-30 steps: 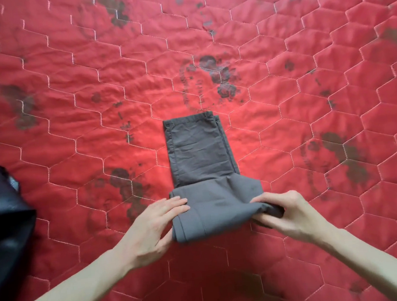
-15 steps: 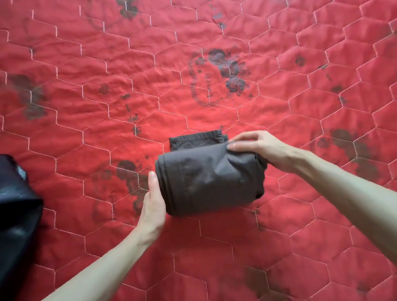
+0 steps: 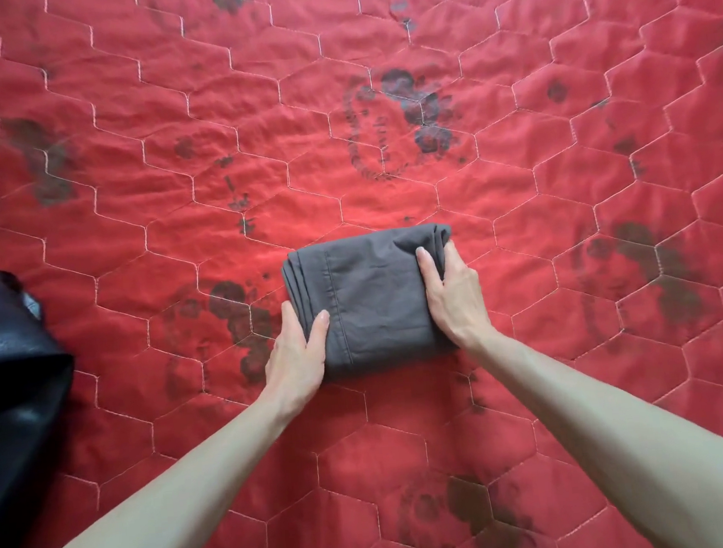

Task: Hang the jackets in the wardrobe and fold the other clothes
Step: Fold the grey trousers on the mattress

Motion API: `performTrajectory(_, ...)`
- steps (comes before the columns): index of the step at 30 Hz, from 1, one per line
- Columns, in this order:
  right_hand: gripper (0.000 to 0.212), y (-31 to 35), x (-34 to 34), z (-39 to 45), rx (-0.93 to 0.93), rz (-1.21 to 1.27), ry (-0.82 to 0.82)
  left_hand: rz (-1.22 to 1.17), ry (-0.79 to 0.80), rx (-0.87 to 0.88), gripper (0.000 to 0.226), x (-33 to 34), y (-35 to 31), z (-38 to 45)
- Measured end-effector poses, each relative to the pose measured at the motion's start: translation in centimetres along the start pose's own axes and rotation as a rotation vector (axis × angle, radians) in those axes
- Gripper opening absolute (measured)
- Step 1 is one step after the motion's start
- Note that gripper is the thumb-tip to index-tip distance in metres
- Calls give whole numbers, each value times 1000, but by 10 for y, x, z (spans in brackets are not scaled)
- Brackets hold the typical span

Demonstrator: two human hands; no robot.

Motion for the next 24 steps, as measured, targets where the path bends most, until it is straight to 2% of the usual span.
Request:
performTrajectory(2, 35, -4, 2, 1, 3, -17, 33, 20, -31, 2, 58, -4, -4, 0)
performTrajectory(6, 50, -14, -3, -4, 135, -173, 87, 51, -50, -27, 46, -4, -11, -3)
performTrajectory(9, 47, -19, -16, -18, 74, -362, 36, 102, -72, -70, 38, -5, -13, -2)
performTrajectory(12, 55, -24, -17, -19, 0, -536, 46, 135, -87, -74, 37, -6, -14, 1)
performTrajectory(15, 52, -24, -16, -14, -8, -627, 35, 177, -146, -68, 35, -5, -19, -3)
performTrajectory(16, 47, -24, -17, -16, 12, -584, 17, 183, -171, -74, 34, -3, -20, -6)
performTrajectory(18, 36, -33, -20, -24, 119, -334, -34, 163, -197, -97, 32, 4, -21, -12)
performTrajectory(21, 34, -41, -10, -40, 226, 26, -56, 105, -160, -137, 29, 17, -17, -15)
performTrajectory(22, 32, -40, -4, -45, 223, 43, -41, 89, -157, -147, 29, 20, -15, -15)
performTrajectory(24, 36, -39, 0, -49, 168, -106, -94, 115, -235, -115, 35, 15, -15, -18)
Point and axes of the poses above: each hand's wrist, its own z-axis towards the middle knuckle, its own x-axis out of the palm, y = z × x, the point moved 9 cm from there along z, towards the middle knuckle, and after that the axes turned 1 degree about -z, right-handed, at the moved point
